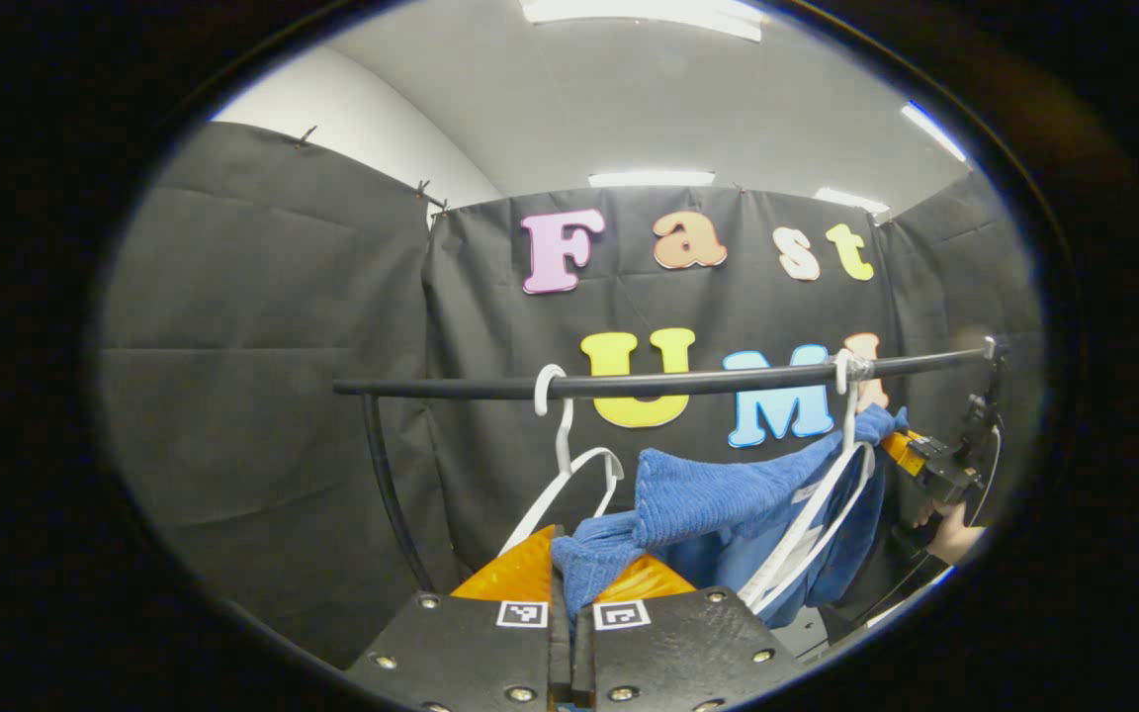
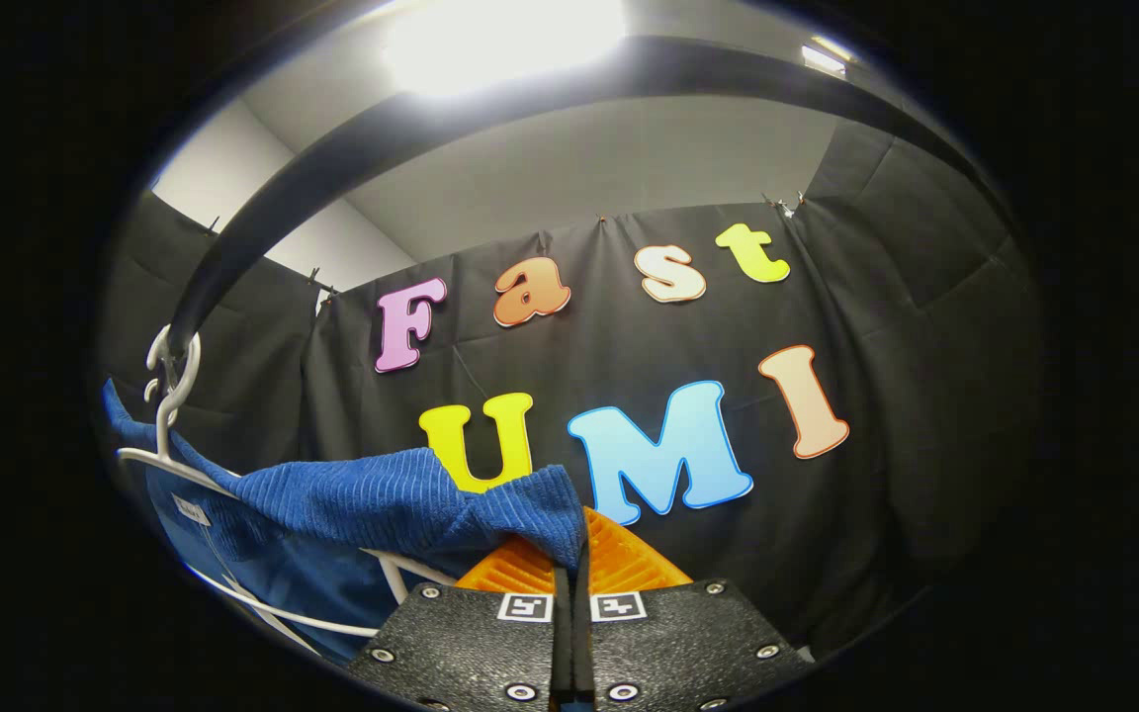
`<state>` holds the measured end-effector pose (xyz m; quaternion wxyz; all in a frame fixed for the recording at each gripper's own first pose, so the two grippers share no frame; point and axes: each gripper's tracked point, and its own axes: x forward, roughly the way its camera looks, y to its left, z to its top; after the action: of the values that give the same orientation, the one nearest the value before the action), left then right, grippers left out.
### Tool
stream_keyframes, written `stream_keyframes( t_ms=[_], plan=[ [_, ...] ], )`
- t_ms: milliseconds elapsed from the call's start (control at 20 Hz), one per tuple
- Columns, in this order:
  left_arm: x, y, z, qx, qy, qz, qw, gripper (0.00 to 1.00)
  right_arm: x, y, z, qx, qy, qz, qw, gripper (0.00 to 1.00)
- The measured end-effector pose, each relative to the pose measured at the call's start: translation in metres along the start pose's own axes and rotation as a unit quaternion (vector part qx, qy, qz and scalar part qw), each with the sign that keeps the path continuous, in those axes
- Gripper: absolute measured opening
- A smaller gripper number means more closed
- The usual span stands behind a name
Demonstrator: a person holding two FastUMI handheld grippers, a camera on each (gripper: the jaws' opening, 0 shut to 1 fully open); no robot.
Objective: Grasp the clothes on the hanger with both hands and then place them into the laundry hamper below.
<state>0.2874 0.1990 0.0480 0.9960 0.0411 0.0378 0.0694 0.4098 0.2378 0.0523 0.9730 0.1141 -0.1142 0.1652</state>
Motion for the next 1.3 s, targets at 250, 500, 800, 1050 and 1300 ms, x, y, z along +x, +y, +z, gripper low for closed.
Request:
stream_keyframes(
  t_ms=[250,500,800,1050,1300],
  plan=[
    [0.015,0.0,-0.012,-0.012,0.013,-0.019,1.0,0.03,0.002,-0.004,0.005,-0.006,-0.008,-0.016,1.0,0.0],
    [0.026,-0.003,0.006,-0.031,-0.013,-0.035,0.999,0.02,0.003,-0.012,0.022,-0.009,-0.04,-0.024,0.999,0.0],
    [0.062,-0.002,0.005,-0.051,-0.014,-0.052,0.997,0.02,0.015,-0.015,0.02,-0.026,-0.054,-0.032,0.998,0.0],
    [0.066,-0.003,-0.026,-0.072,0.016,-0.081,0.994,0.02,0.026,-0.019,-0.007,-0.04,-0.026,-0.03,0.998,0.0],
    [0.075,-0.01,-0.059,-0.056,0.039,-0.116,0.991,0.02,0.033,-0.024,-0.038,-0.072,0.013,-0.022,0.997,0.0]
  ],
)
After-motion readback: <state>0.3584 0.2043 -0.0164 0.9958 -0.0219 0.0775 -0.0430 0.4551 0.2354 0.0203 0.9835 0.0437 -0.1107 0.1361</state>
